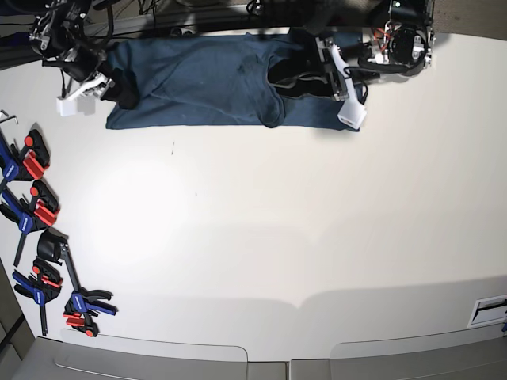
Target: Fold the T-shirt properly
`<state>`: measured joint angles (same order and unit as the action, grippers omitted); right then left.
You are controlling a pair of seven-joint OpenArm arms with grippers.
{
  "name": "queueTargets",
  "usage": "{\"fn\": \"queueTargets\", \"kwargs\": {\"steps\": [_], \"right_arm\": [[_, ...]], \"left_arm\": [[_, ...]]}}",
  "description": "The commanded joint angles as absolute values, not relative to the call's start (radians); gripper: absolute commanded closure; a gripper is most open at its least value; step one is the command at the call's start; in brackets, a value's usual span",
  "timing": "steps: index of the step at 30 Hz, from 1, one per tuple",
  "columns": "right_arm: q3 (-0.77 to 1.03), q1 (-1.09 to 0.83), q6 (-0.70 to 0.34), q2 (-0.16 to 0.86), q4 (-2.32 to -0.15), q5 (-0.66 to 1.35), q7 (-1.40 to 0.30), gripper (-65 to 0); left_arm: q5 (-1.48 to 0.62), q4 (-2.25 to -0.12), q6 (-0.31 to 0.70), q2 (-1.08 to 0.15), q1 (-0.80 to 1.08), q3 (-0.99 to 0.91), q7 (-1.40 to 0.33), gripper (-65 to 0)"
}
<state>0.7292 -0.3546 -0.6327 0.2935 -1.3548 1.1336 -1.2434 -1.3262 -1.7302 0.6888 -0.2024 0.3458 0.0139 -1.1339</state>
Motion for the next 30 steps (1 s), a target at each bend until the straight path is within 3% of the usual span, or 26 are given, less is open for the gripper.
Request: {"fn": "queueTargets", "kwargs": {"steps": [1,3,5,10,13,17,24,30], "right_arm": [[0.733,-0.360,-0.633,0.305,-1.362,1.148,-1.261,-40.6],[0.733,-0.360,-0.633,0.305,-1.362,1.168,-1.266,-38.9],[0.733,-0.360,-0.633,0.305,-1.362,1.167,-1.268,-31.6],[0.733,-0.360,-0.633,0.320,-1.362,1.166,-1.285,0.0],[0.733,-0.360,-0.633,0.331,-1.367,1.167,-1.291,0.0],[0.733,-0.360,-0.638,0.332,-1.399,1.168,-1.308,0.0],[0.733,-0.360,-0.659,0.313,-1.570,1.262,-1.387,0.0],[0.731,-0.361,-0.678,0.201,-1.825,1.271,-1.385,0.0]], "left_arm": [[-1.350,-1.748,0.698,-0.203,0.344,0.014,-1.129,-29.6],[-1.350,-1.748,0.698,-0.203,0.344,0.014,-1.129,-29.6],[-1.351,-1.748,0.698,-0.204,0.343,0.014,-1.129,-29.6],[-1.350,-1.749,0.698,-0.245,0.344,0.002,-1.135,-28.6],[-1.350,-1.749,0.698,-0.270,0.345,-0.064,-1.159,-19.2],[-1.332,-1.749,0.698,-0.288,0.352,-0.218,-1.158,0.0],[-0.994,-1.744,0.698,-0.354,0.387,-0.355,-1.094,0.0],[-0.838,-1.740,0.698,-0.368,0.469,-0.352,-0.965,0.0]]}}
